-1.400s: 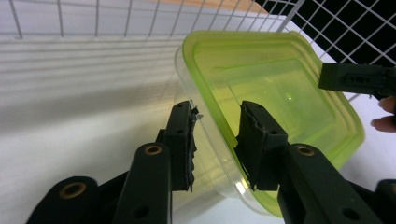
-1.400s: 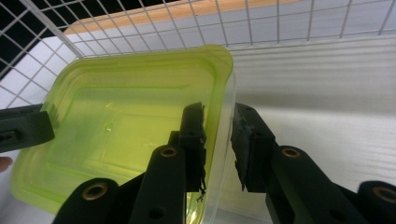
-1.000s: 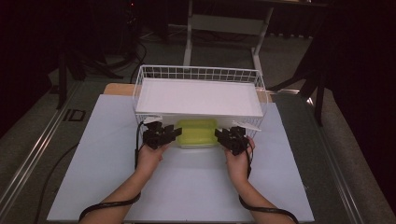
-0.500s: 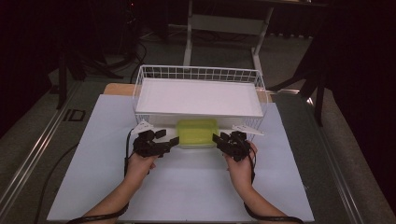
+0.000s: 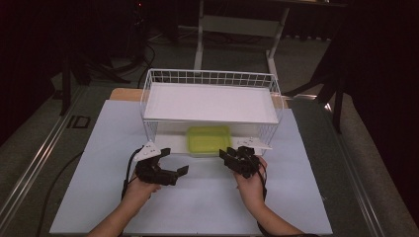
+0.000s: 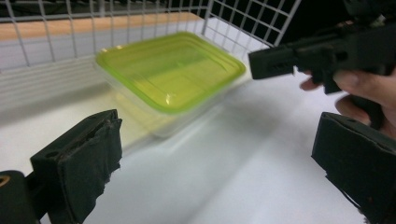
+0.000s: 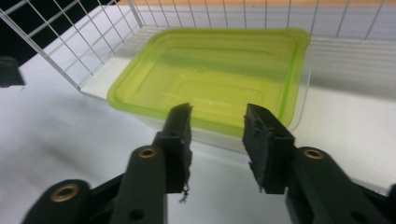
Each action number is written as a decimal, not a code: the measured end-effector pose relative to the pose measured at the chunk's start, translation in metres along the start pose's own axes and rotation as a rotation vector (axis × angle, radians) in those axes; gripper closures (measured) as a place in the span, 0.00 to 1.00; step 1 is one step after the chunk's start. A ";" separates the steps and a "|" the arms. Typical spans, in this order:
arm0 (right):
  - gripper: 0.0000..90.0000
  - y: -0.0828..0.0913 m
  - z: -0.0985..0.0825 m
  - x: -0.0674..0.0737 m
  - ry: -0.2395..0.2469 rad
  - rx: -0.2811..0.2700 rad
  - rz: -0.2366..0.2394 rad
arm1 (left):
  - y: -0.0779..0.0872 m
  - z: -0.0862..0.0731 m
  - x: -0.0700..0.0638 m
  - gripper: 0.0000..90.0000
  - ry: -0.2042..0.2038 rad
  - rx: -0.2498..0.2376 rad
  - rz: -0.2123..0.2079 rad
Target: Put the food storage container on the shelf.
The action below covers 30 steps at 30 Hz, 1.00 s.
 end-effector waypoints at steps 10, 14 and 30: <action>1.00 -0.006 -0.013 0.003 0.048 0.052 0.000 | 0.008 -0.022 -0.004 0.03 -0.002 0.039 0.003; 1.00 -0.015 -0.022 0.008 0.067 0.093 0.010 | 0.008 -0.028 -0.002 0.03 -0.004 0.042 0.013; 1.00 -0.055 -0.020 0.017 0.059 0.100 -0.010 | 0.007 -0.037 0.000 0.03 0.025 0.027 0.020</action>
Point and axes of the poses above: each handheld gripper's, and its own axes: y roughly backward along the jaws, z roughly out of its top, x roughly to its left, the point moved 1 cm from there along -y, roughly forward along the jaws, and after that the axes turned 9 degrees about -x, right-handed, at the moved point
